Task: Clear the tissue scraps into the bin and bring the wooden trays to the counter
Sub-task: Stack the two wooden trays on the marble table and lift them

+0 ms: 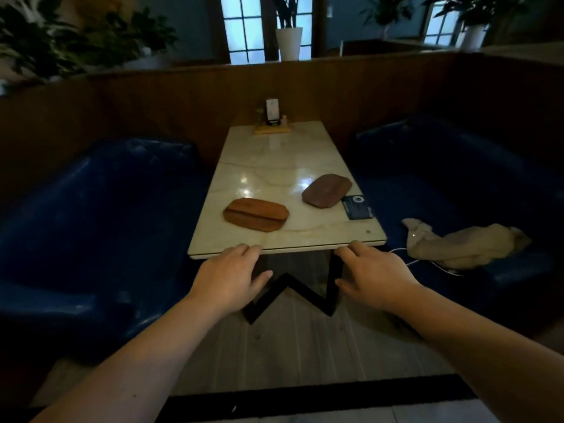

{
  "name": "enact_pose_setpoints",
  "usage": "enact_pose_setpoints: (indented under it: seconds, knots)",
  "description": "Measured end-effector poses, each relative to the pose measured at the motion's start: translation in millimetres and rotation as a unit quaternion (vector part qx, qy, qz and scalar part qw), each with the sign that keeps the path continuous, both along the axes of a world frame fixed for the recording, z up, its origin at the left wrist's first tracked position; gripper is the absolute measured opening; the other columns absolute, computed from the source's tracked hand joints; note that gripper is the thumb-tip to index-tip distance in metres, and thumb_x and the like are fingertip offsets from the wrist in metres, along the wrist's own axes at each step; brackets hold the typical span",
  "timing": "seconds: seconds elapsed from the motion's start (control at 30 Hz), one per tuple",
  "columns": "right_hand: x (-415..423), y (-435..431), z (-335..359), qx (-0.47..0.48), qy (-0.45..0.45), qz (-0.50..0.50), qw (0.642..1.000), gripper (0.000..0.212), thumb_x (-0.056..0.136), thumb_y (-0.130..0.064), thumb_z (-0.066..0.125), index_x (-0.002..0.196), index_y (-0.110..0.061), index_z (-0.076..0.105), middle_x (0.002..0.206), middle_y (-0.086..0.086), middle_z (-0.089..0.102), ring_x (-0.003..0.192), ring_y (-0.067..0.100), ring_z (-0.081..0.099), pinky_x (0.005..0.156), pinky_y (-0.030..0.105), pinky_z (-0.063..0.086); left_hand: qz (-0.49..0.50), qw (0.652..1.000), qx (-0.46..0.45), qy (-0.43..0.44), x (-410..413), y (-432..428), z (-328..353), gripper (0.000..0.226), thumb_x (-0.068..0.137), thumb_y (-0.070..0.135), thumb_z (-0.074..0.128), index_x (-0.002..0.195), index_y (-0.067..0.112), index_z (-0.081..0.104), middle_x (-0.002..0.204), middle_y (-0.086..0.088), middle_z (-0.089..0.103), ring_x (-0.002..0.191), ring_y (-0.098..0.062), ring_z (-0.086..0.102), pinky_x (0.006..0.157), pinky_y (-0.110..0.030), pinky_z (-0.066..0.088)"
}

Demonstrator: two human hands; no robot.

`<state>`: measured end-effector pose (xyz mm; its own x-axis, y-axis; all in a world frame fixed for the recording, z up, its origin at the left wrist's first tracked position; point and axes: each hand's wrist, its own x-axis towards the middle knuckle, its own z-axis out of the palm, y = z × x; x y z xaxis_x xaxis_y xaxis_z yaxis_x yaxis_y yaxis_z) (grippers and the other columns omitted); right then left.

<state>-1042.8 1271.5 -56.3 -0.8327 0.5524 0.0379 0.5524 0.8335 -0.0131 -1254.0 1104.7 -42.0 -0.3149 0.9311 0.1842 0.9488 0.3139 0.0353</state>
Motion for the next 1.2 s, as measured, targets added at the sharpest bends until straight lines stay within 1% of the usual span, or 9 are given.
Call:
enact_pose_setpoints:
  seconds: [0.17, 0.37, 0.47, 0.57, 0.63, 0.73, 0.83, 1.03, 1.2]
  knots:
    - [-27.6, 85.8, -28.9, -0.001, -0.014, 0.011, 1.000, 0.055, 0.088, -0.053, 0.051, 0.134, -0.025, 0.038, 0.126, 0.003, 0.050, 0.109, 0.024, 0.056, 0.081, 0.041, 0.053, -0.002, 1.000, -0.013, 0.013, -32.8, 90.4, -23.1, 0.051, 0.089, 0.056, 0.040, 0.130, 0.026, 0.042, 0.120, 0.002, 0.059, 0.105, -0.019, 0.057, 0.078, -0.039, 0.054]
    - [-62.4, 191.6, -59.8, -0.037, -0.059, 0.023, 0.997, 0.054, 0.087, -0.055, 0.049, 0.132, -0.028, 0.037, 0.128, 0.004, 0.048, 0.111, 0.026, 0.054, 0.084, 0.045, 0.052, 0.057, 0.996, -0.068, -0.019, -69.0, 173.6, -56.0, 0.052, 0.089, 0.056, 0.040, 0.132, 0.025, 0.040, 0.124, 0.001, 0.056, 0.111, -0.021, 0.054, 0.084, -0.041, 0.051]
    - [-84.3, 234.8, -65.5, -0.045, -0.079, 0.024, 0.996, 0.055, 0.087, -0.054, 0.050, 0.133, -0.027, 0.037, 0.129, 0.004, 0.049, 0.113, 0.026, 0.054, 0.083, 0.042, 0.051, 0.078, 0.993, -0.074, -0.041, -93.5, 196.5, -69.2, 0.051, 0.089, 0.056, 0.041, 0.130, 0.024, 0.041, 0.121, 0.000, 0.057, 0.107, -0.021, 0.055, 0.080, -0.040, 0.051]
    - [-107.9, 266.6, -74.1, -0.048, -0.080, 0.035, 0.995, 0.054, 0.088, -0.053, 0.050, 0.133, -0.025, 0.038, 0.127, 0.004, 0.050, 0.108, 0.025, 0.056, 0.076, 0.036, 0.047, 0.092, 0.989, -0.111, -0.038, -118.9, 211.6, -82.3, 0.054, 0.089, 0.058, 0.038, 0.131, 0.024, 0.039, 0.120, -0.001, 0.057, 0.106, -0.021, 0.056, 0.079, -0.041, 0.053]
    - [-125.6, 283.2, -79.4, -0.051, -0.080, 0.037, 0.995, 0.055, 0.089, -0.053, 0.049, 0.134, -0.025, 0.038, 0.128, 0.003, 0.050, 0.108, 0.024, 0.057, 0.072, 0.033, 0.042, 0.101, 0.986, -0.131, -0.034, -138.8, 221.1, -91.2, 0.054, 0.089, 0.059, 0.037, 0.131, 0.024, 0.039, 0.120, 0.000, 0.057, 0.106, -0.020, 0.056, 0.079, -0.041, 0.053]
    - [-153.2, 301.5, -89.8, -0.080, -0.079, 0.037, 0.993, 0.057, 0.089, -0.054, 0.048, 0.136, -0.025, 0.035, 0.129, 0.003, 0.050, 0.108, 0.024, 0.058, 0.075, 0.037, 0.050, 0.101, 0.981, -0.162, -0.034, -169.9, 231.5, -102.6, 0.053, 0.089, 0.058, 0.037, 0.130, 0.024, 0.040, 0.122, 0.000, 0.056, 0.107, -0.020, 0.055, 0.079, -0.039, 0.053]
    - [-183.7, 314.4, -103.3, -0.110, -0.075, 0.028, 0.991, 0.060, 0.089, -0.055, 0.048, 0.138, -0.026, 0.032, 0.130, 0.003, 0.050, 0.105, 0.026, 0.060, 0.074, 0.039, 0.051, 0.098, 0.975, -0.198, -0.037, -204.7, 240.4, -114.0, 0.057, 0.091, 0.056, 0.036, 0.136, 0.023, 0.036, 0.130, -0.001, 0.052, 0.113, -0.021, 0.053, 0.081, -0.038, 0.052]
    - [-258.7, 338.3, -127.6, -0.159, -0.063, 0.010, 0.985, 0.067, 0.088, -0.053, 0.051, 0.142, -0.024, 0.024, 0.135, 0.008, 0.049, 0.104, 0.029, 0.061, 0.077, 0.040, 0.052, 0.086, 0.972, -0.209, -0.069, -291.3, 276.9, -141.3, 0.050, 0.090, 0.053, 0.038, 0.131, 0.024, 0.039, 0.123, 0.000, 0.056, 0.107, -0.020, 0.056, 0.079, -0.040, 0.053]
    - [-314.3, 354.4, -146.3, -0.187, -0.077, -0.037, 0.979, 0.072, 0.086, -0.054, 0.054, 0.145, -0.027, 0.023, 0.135, 0.006, 0.051, 0.106, 0.027, 0.062, 0.077, 0.037, 0.050, 0.082, 0.964, -0.229, -0.109, -362.0, 317.2, -163.4, 0.057, 0.090, 0.057, 0.036, 0.137, 0.025, 0.034, 0.134, 0.000, 0.051, 0.111, -0.020, 0.055, 0.081, -0.037, 0.052]
